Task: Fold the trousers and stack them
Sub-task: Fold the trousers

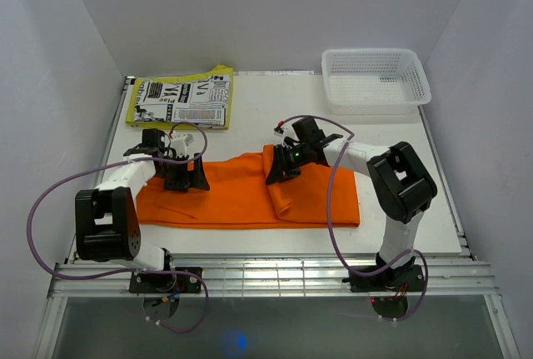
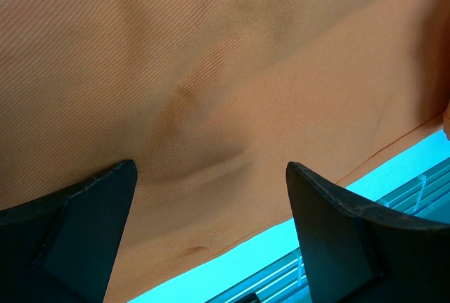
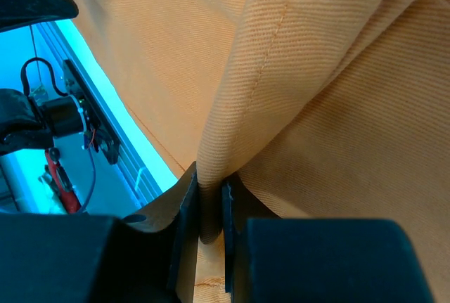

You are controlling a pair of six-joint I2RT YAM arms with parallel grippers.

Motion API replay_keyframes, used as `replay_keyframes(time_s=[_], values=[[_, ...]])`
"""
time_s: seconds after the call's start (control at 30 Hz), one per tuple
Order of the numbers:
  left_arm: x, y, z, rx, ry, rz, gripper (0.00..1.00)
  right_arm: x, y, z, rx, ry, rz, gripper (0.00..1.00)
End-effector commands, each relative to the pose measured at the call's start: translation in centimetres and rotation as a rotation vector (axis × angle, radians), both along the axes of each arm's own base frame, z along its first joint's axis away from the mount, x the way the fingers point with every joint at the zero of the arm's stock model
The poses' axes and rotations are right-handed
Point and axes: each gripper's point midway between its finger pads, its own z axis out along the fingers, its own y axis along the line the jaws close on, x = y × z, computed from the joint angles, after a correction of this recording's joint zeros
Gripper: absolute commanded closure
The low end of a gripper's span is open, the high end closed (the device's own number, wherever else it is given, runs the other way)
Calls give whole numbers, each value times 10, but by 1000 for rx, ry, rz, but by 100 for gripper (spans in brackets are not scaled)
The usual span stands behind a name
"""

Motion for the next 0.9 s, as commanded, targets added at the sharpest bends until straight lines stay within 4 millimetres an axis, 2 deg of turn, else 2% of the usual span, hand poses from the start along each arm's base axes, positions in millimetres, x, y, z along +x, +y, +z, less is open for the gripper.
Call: replay_keyframes(time_s=[0.0, 0.27, 0.43, 0.87], values=[[2, 1, 1, 2, -16, 1, 2, 7, 20, 21, 71, -23, 14, 92], [1, 2, 0, 5, -11, 7, 2, 1, 27, 24, 70, -14, 14, 92], [2, 1, 1, 1, -17, 9, 2, -1, 31, 17, 66, 16, 18, 92], [-2, 5, -20, 21, 80, 28, 2, 9, 34, 38, 59, -12, -61, 92]])
